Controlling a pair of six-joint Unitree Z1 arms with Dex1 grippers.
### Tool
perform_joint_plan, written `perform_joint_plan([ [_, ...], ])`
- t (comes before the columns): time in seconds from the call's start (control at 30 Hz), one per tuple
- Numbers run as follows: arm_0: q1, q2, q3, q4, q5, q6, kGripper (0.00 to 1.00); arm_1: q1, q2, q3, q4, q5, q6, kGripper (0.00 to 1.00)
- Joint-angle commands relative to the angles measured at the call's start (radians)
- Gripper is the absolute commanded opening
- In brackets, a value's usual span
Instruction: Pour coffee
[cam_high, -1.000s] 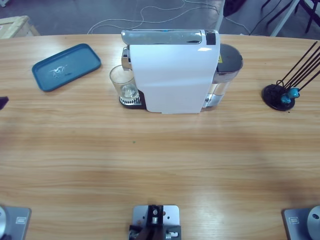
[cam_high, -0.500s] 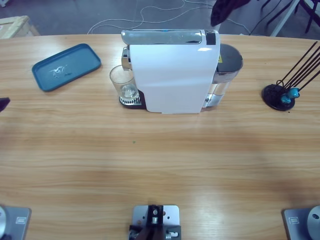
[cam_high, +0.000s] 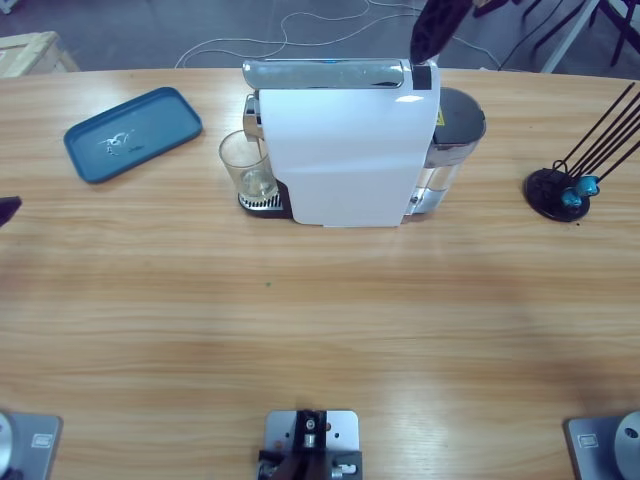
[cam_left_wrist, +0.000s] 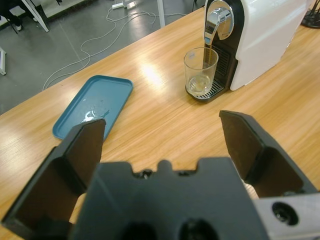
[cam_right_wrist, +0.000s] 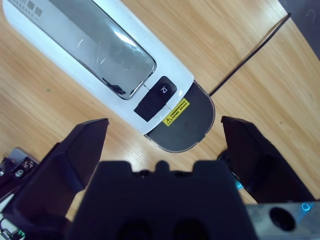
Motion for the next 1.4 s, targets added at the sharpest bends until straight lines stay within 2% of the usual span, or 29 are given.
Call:
perform_joint_plan([
  [0.03, -0.004, 0.028, 0.036, -0.011, -0.015, 0.005, 0.977, 0.0, 0.0, 0.024, 0.022, 0.004, 0.01, 1.0],
  [1.07, -0.004, 0.087, 0.047, -0.026, -0.019, 0.0, 0.968, -0.002, -0.016, 0.024, 0.031, 0.003, 0.01, 1.0],
  [1.2, -0.004, 0.099, 0.047, -0.027, -0.023, 0.0, 0.968, -0.002, -0.142, 0.082, -0.024, 0.014, -0.011, 1.0],
  [1.4, -0.004, 0.123, 0.047, -0.032, -0.039, -0.002, 0.968, -0.002, -0.455, 0.396, -0.114, 0.026, -0.011, 1.0],
])
